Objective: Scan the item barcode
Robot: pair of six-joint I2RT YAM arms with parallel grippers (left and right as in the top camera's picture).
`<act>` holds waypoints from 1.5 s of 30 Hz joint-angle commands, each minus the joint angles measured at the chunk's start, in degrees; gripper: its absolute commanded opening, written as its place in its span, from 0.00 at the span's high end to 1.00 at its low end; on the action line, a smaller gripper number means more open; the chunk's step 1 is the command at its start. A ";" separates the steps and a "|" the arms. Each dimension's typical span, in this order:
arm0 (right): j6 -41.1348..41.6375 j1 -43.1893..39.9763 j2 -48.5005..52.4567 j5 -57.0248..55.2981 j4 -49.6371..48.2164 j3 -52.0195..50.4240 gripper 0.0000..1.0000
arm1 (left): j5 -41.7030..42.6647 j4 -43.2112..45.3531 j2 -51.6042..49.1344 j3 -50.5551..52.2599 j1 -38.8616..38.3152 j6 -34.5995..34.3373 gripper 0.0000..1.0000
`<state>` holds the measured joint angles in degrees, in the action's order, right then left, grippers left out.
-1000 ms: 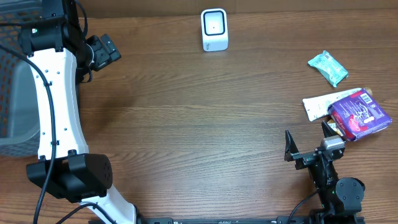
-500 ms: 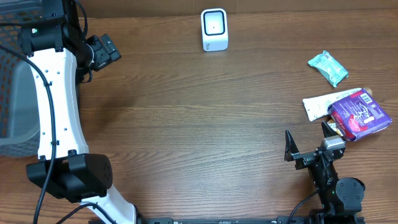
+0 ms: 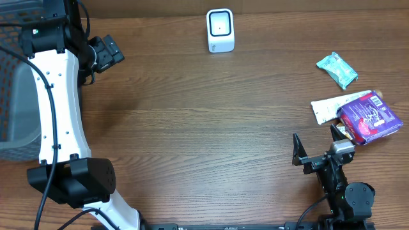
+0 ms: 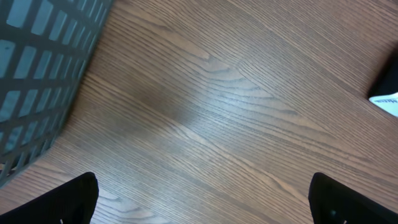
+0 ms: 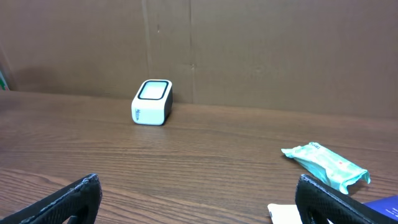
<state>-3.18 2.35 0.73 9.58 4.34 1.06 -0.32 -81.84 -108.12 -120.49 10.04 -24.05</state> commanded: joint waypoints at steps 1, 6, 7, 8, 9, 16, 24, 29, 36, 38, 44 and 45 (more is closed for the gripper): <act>0.28 0.26 -0.57 -0.57 -0.37 -0.59 0.00 | -4.50 0.74 4.61 -0.37 -1.68 0.48 0.00; 0.28 0.26 -0.57 -0.57 -0.37 -0.59 0.00 | -8.00 7.82 14.67 4.37 -7.45 2.29 0.00; 0.31 0.26 -0.57 -0.57 -0.37 -0.59 0.00 | -7.98 11.67 17.40 7.56 -9.07 3.93 0.00; 0.28 0.26 -0.57 -0.57 -0.37 -0.59 0.00 | -7.69 16.02 20.35 11.41 -10.80 6.10 0.01; 0.28 0.26 -0.57 -0.57 -0.37 -0.59 0.00 | -7.30 20.48 23.52 15.82 -12.48 8.94 0.00; 0.31 0.26 -0.57 -0.57 -0.37 -0.59 0.00 | -6.14 47.69 45.05 47.84 -18.05 19.41 0.00; 0.28 0.26 -0.57 -0.57 -0.37 -0.59 0.00 | -3.54 69.00 70.23 82.79 -14.21 17.14 0.00; 0.31 0.26 -0.57 -0.57 -0.37 -0.59 0.00 | -3.23 80.11 82.73 100.83 -11.28 17.20 0.00; 0.28 0.26 -0.57 -0.57 -0.37 -0.59 0.00 | -3.28 87.91 91.93 114.60 -7.41 17.94 0.00; 0.31 0.26 -0.57 -0.57 -0.37 -0.59 0.00 | -3.26 88.98 94.27 117.26 -6.95 19.50 0.01; 0.28 0.26 -0.57 -0.57 -0.37 -0.59 0.00 | -4.50 84.32 100.13 120.21 -6.38 22.82 0.00; 0.31 0.26 -0.57 -0.57 -0.37 -0.59 0.00 | -4.70 83.14 100.87 120.21 -6.38 22.82 0.00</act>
<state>-3.18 2.35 0.73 9.58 4.29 1.06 -4.14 3.64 -10.04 -0.69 3.16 -3.81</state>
